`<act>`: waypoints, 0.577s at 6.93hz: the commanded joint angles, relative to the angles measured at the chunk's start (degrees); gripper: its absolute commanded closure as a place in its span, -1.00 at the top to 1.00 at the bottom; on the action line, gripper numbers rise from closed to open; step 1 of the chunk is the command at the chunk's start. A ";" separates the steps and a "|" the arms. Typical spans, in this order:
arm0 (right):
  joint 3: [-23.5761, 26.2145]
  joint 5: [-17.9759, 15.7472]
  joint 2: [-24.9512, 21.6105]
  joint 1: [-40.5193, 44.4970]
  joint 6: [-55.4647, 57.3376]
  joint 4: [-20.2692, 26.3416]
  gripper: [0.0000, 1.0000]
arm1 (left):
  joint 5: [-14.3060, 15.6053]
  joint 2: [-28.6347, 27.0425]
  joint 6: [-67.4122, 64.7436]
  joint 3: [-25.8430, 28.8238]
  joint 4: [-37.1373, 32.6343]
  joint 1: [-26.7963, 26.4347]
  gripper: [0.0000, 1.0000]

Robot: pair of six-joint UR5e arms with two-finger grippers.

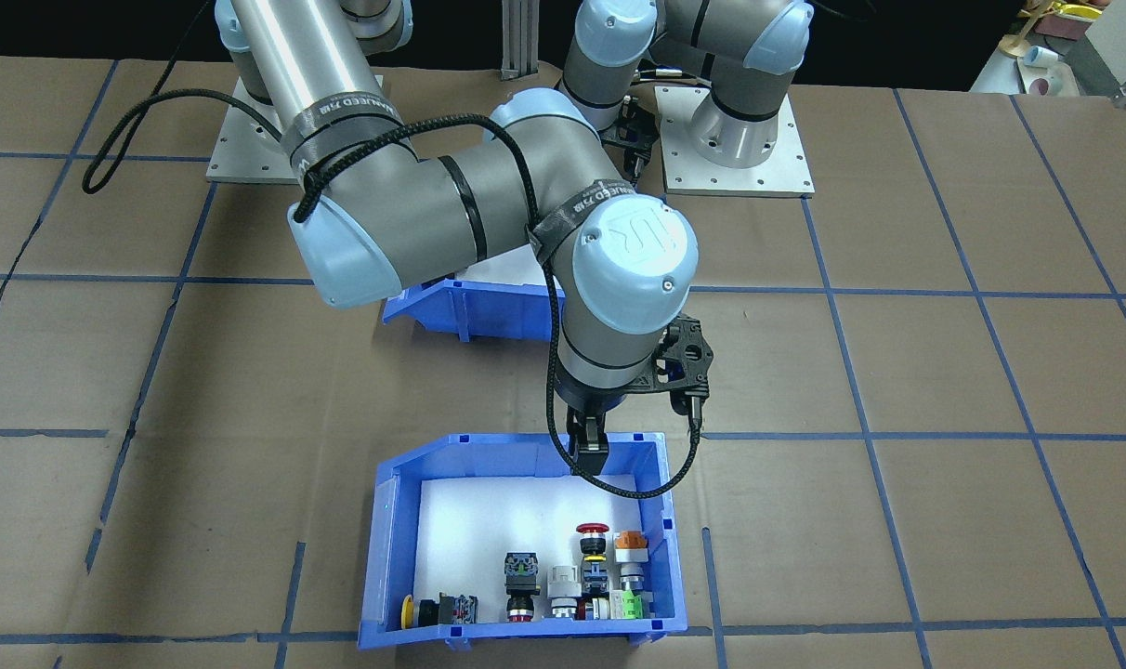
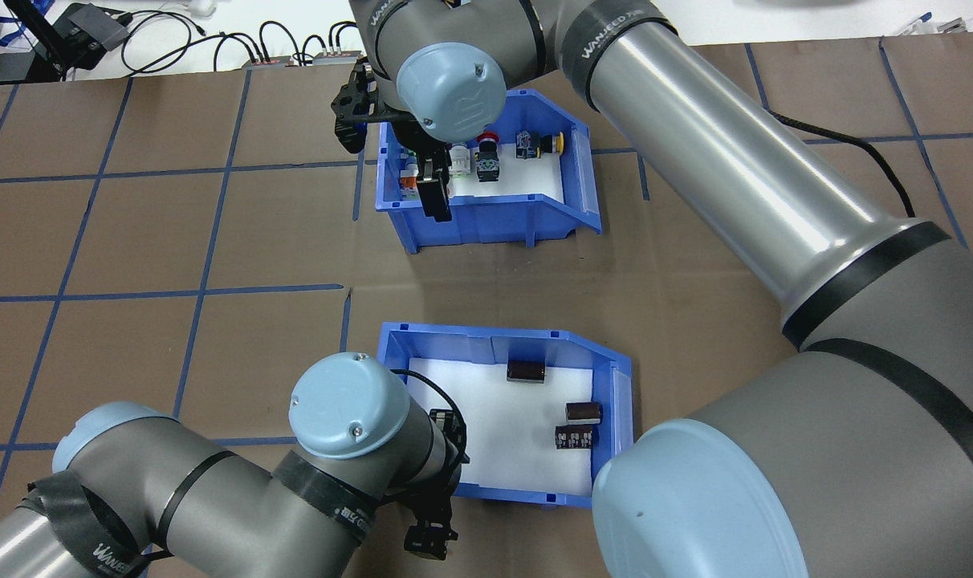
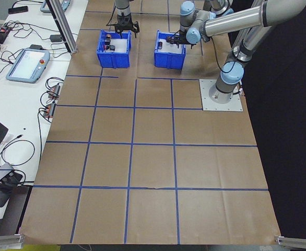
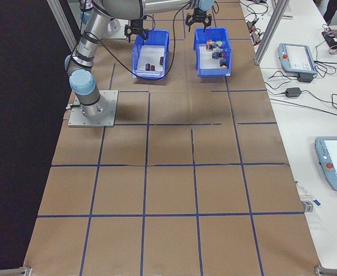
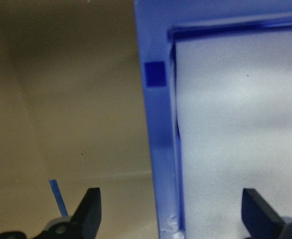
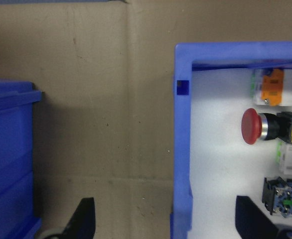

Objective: Place battery box in front

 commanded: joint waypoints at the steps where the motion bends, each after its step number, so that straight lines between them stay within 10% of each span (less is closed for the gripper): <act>1: 6.60 -0.09 0.27 0.04 0.93 -7.45 1.00 | -0.39 -1.72 -2.66 -0.59 4.18 -0.03 -0.49; 2: 10.12 -1.39 0.01 -0.22 0.85 -15.43 1.00 | -1.88 -2.16 -3.11 -0.59 4.82 -0.03 -0.78; 4: 11.13 -3.07 0.01 -0.57 1.02 -16.39 1.00 | -1.90 -2.08 -1.64 -0.33 5.61 -0.03 -1.00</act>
